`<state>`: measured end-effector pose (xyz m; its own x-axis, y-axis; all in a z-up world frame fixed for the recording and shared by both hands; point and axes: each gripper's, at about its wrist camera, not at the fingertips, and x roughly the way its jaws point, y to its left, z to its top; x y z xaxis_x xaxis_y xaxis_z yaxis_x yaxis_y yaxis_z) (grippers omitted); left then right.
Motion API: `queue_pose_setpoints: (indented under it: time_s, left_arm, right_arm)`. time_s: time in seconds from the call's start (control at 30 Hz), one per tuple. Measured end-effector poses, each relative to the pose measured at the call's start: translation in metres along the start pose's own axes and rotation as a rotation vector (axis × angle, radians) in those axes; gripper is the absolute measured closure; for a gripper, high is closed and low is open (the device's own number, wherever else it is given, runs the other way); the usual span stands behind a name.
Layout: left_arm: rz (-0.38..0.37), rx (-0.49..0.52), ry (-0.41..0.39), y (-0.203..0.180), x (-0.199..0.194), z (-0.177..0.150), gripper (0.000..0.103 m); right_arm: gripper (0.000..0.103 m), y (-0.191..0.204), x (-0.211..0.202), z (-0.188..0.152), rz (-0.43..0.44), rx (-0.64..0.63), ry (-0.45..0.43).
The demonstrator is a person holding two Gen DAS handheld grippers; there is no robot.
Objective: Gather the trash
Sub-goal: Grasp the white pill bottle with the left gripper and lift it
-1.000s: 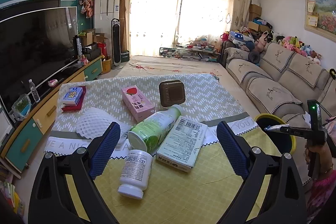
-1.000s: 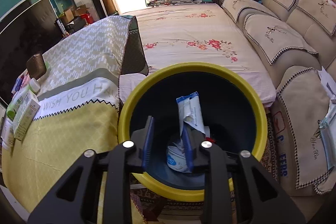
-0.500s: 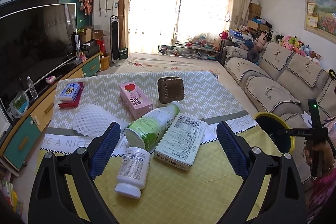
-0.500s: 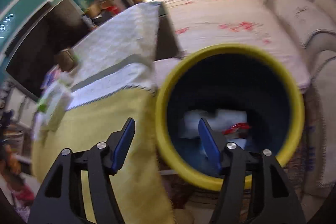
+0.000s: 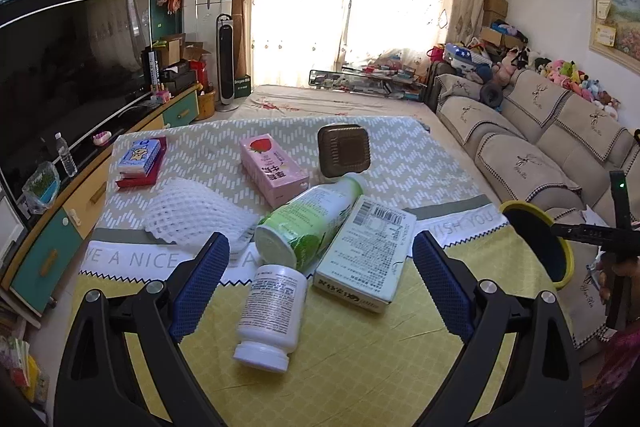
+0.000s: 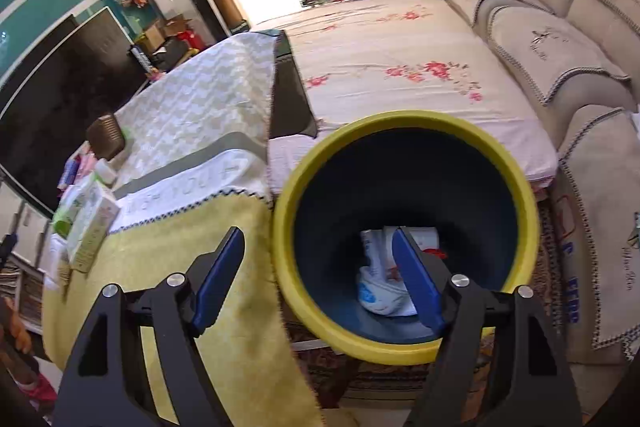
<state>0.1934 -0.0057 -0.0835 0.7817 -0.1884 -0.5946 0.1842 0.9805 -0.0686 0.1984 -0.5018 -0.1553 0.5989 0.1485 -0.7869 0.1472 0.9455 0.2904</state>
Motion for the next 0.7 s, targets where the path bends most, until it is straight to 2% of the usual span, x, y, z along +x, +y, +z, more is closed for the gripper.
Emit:
queue_pose_setpoints:
  time_s: [0.1,0.27,0.47,0.7]
  left_arm:
    - [0.035,0.01,0.035,0.007,0.01,-0.005,0.011]
    - [0.076,0.046,0.103,0.018,0.033,-0.016,0.011]
    - [0.042,0.056,0.19,0.024,0.065,-0.026,0.011]
    - [0.045,0.063,0.225,0.027,0.085,-0.032,0.021]
  right_arm:
    - [0.03,0.003,0.008,0.002,-0.017,-0.015,0.009]
    - [0.03,0.014,0.019,0.0,0.005,-0.034,0.036]
    - [0.03,0.025,0.027,-0.003,0.012,-0.053,0.056]
    - [0.03,0.033,0.034,-0.004,0.015,-0.064,0.068]
